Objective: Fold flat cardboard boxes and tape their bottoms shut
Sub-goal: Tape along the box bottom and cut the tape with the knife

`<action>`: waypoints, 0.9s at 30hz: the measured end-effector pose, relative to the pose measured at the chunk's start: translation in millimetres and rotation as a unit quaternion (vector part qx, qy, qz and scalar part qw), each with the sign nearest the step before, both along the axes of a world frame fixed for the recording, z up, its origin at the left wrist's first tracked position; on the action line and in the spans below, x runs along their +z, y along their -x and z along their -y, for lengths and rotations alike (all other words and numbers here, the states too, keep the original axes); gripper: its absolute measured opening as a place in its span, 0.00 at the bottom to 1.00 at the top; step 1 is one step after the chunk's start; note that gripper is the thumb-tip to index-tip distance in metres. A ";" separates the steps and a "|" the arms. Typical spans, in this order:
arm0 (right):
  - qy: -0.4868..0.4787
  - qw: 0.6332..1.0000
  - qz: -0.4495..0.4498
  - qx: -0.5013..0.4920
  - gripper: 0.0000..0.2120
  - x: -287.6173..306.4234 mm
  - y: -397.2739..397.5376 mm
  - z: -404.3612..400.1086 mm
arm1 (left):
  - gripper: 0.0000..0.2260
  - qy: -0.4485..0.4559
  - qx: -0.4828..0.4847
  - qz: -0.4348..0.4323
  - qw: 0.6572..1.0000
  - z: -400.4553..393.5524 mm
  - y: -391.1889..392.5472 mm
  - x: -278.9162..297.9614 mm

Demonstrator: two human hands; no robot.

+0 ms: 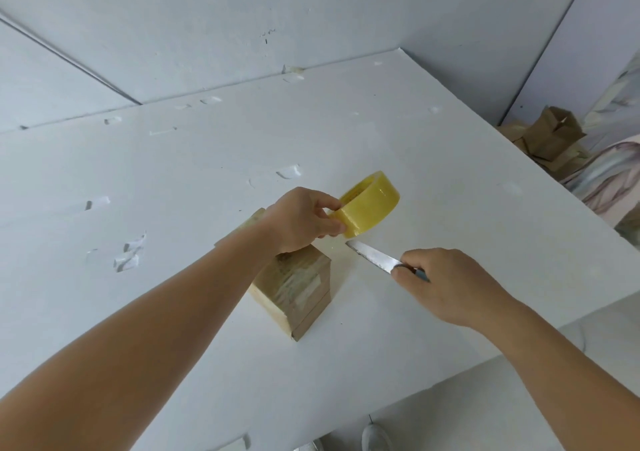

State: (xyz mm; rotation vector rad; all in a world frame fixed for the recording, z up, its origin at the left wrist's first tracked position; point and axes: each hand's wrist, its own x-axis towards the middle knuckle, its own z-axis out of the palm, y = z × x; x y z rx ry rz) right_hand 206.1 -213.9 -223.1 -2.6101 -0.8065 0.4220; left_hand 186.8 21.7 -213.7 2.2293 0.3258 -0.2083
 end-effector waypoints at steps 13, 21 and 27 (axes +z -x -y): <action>0.152 0.975 0.155 0.036 0.14 42.2 21.0 -36.6 | 0.09 0.024 0.015 0.028 0.999 -0.8 3.3 -2.2; 0.194 0.974 0.102 0.063 0.05 7.3 11.4 -54.2 | 0.08 0.069 0.022 0.055 0.996 -1.8 4.8 -5.0; 0.149 0.987 0.059 -0.006 0.09 -54.6 -9.4 -47.8 | 0.10 0.081 0.037 0.047 0.995 -1.1 1.3 -4.0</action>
